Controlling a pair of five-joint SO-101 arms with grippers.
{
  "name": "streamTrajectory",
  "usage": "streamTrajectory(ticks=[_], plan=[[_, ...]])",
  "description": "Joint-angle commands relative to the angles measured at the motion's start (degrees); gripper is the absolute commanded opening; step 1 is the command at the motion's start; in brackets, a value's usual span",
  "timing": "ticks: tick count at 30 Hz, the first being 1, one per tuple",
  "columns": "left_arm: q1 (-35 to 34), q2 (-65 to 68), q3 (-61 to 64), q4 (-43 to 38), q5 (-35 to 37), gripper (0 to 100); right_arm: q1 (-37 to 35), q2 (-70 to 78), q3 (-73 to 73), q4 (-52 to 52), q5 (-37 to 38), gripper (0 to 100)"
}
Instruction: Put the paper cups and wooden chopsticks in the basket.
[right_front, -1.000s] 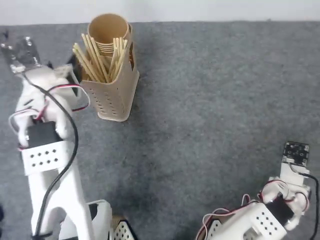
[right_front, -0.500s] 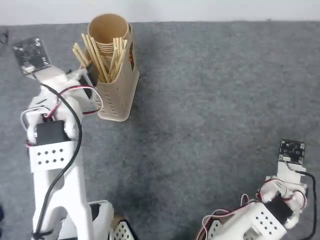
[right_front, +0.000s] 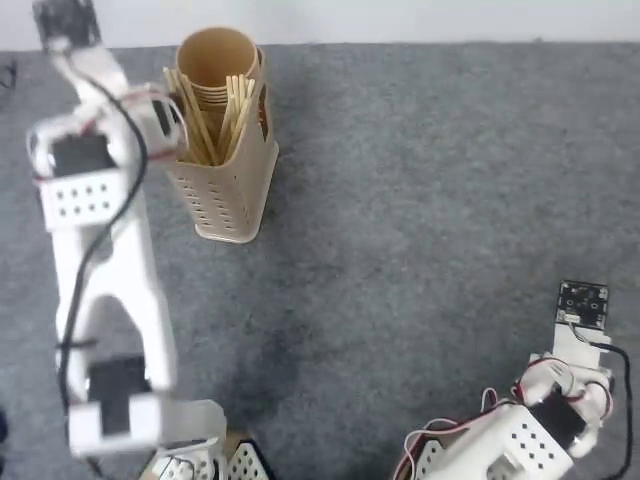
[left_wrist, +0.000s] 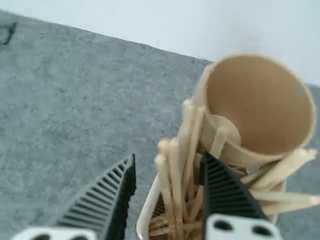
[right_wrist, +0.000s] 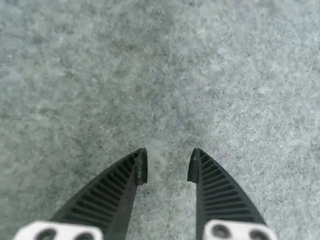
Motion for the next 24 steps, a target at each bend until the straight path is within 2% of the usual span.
streamTrajectory(ticks=[1, 5, 9, 10, 20, 22, 24], plan=[[-0.18, 10.2, -24.84, 11.78, -3.96, 19, -0.48, -0.66, -0.7, 0.57, 0.62, 15.8], [-0.09, 23.56, -42.15, 23.3, -6.86, 20, -0.48, -0.66, -0.7, 0.66, 0.62, 15.8], [-0.18, 34.46, -58.15, 31.91, -10.81, 20, -0.48, -0.66, -0.53, 0.66, 0.62, 15.8], [-0.18, 36.04, -60.09, 32.0, -11.43, 20, -0.48, -0.66, -0.53, 0.66, 0.62, 15.8], [1.76, 36.75, -48.13, 31.56, -16.09, 19, -0.57, -0.66, -0.18, 0.48, 0.62, 15.8], [2.2, 36.84, -46.81, 31.47, -16.09, 14, -0.57, -0.66, -0.18, 0.48, 0.62, 15.8], [2.73, 36.84, -45.85, 31.3, -16.62, 5, -0.57, -0.66, -0.18, 0.48, 0.62, 15.8]])
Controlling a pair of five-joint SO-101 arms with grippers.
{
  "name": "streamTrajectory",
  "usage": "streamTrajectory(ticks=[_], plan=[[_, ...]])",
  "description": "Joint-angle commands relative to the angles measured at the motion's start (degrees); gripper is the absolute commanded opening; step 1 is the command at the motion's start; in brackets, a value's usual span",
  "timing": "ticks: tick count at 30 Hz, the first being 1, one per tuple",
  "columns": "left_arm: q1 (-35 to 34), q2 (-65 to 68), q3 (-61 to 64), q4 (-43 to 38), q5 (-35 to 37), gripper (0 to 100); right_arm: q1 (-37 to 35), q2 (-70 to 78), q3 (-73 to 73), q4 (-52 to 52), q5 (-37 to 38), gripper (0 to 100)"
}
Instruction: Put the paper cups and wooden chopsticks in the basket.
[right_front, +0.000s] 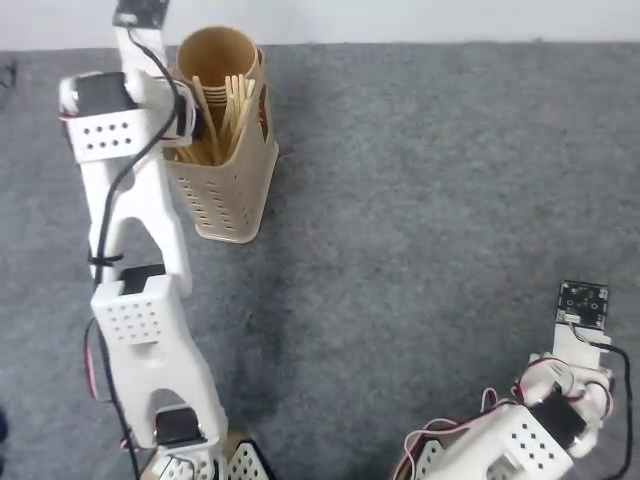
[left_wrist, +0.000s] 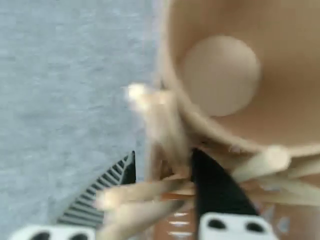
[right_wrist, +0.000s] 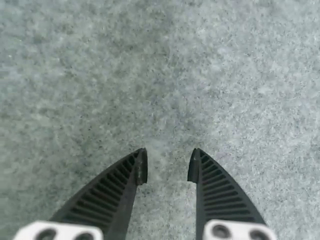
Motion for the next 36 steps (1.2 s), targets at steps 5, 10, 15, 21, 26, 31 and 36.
streamTrajectory(ticks=[5, 10, 15, 21, 26, 31, 36], plan=[[1.85, -0.79, 2.24, 0.97, -5.01, 1, -0.57, -0.66, -0.18, 0.57, 0.62, 15.8], [2.02, -0.79, 4.88, 0.97, -14.95, 1, -0.57, -0.66, -0.18, 0.57, 0.62, 15.8], [2.02, -0.79, 9.01, 1.05, -25.05, 1, -0.57, -0.66, -0.18, 0.57, 0.62, 15.8], [2.64, -1.23, 10.42, 1.14, -33.67, 1, -0.66, -0.66, -0.18, 0.57, 0.62, 15.8], [5.71, -1.32, 10.15, 1.23, -35.87, 1, -2.68, -0.66, -0.09, 0.75, 0.62, 15.8], [10.55, -1.32, 9.98, -0.18, -35.43, 1, -3.56, -0.75, -1.05, 0.13, 0.35, 15.8], [11.16, -0.97, 7.08, -3.43, -30.42, 1, -21.32, -0.57, -13.01, 0.13, -3.16, 8.3]])
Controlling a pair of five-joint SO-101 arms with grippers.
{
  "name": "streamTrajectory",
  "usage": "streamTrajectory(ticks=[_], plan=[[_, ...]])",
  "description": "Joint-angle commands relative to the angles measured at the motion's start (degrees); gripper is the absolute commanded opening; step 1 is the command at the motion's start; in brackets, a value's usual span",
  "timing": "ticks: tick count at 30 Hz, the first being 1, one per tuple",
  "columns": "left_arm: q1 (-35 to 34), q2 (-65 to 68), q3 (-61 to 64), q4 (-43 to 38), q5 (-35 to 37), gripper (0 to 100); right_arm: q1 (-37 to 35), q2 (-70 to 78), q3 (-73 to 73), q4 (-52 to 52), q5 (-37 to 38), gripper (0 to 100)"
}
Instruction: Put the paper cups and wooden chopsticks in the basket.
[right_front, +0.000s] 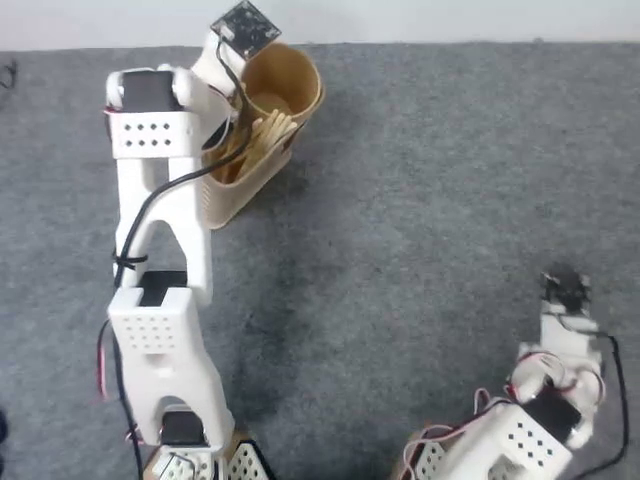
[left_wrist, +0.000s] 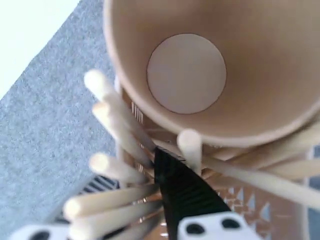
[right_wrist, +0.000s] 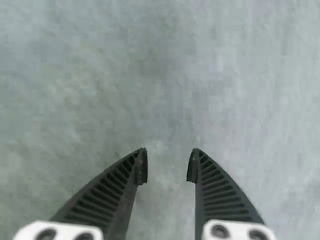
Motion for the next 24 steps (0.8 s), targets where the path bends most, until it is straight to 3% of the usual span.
streamTrajectory(ticks=[1, 3, 7, 14, 24], plan=[[2.02, 1.41, 0.66, -1.23, 2.2, 1, -14.99, 0.48, -12.75, 0.31, -5.71, 5.8], [1.76, 1.41, 0.48, -1.41, 2.2, 1, -23.16, 3.3, -20.92, 1.01, -10.55, 4.3], [1.32, 1.58, 0.57, -1.58, 2.2, 1, -34.24, 18.33, -39.56, 3.38, -16.97, 12.4], [0.88, 1.58, 2.15, -3.6, 2.11, 1, -41.01, 52.26, -67.08, 7.16, -20.22, 14.3], [0.53, 1.58, 7.25, -6.15, 2.11, 1, -53.76, 81.8, -90.73, 1.01, -17.93, 14.7]])
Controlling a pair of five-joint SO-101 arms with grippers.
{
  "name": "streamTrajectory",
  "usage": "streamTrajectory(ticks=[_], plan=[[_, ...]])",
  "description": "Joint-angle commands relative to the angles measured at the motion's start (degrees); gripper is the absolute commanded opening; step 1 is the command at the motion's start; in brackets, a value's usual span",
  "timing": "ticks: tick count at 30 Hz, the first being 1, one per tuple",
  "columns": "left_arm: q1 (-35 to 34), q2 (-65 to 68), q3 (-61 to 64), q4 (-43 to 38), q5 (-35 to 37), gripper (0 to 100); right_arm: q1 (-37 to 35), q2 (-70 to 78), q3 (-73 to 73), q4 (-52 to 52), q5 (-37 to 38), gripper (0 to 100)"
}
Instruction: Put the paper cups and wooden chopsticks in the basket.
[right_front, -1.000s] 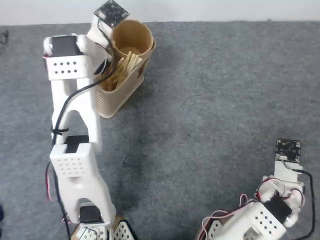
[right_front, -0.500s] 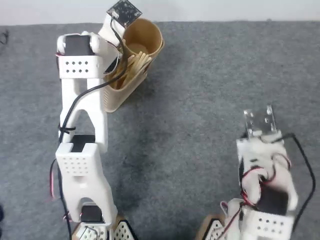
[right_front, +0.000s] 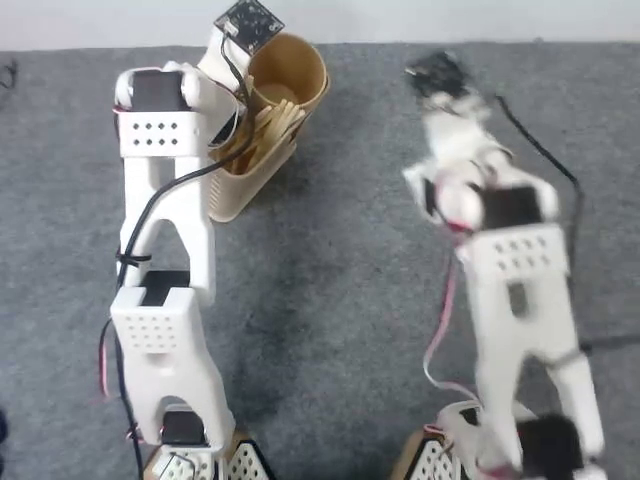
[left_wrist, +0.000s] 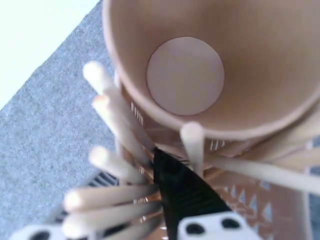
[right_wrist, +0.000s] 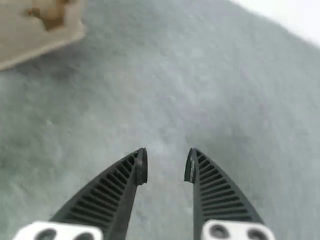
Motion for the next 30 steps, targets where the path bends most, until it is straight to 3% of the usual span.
streamTrajectory(ticks=[1, 6, 22, 30], plan=[[-0.26, 1.49, 5.05, -1.76, 0.26, 1, -3.47, 9.01, -9.67, -4.79, 3.08, 14.8], [-1.85, 1.41, 6.37, -3.69, 0.26, 1, -4.44, 19.12, -16.09, -12.09, 4.13, 14.8], [-8.18, 1.05, 5.05, -13.45, 0.53, 2, -4.18, 21.76, -14.86, -12.0, 6.24, 14.5], [-11.87, 1.41, 1.45, -15.91, 4.48, 16, -4.35, 21.85, -14.77, -11.91, 7.82, 14.5]])
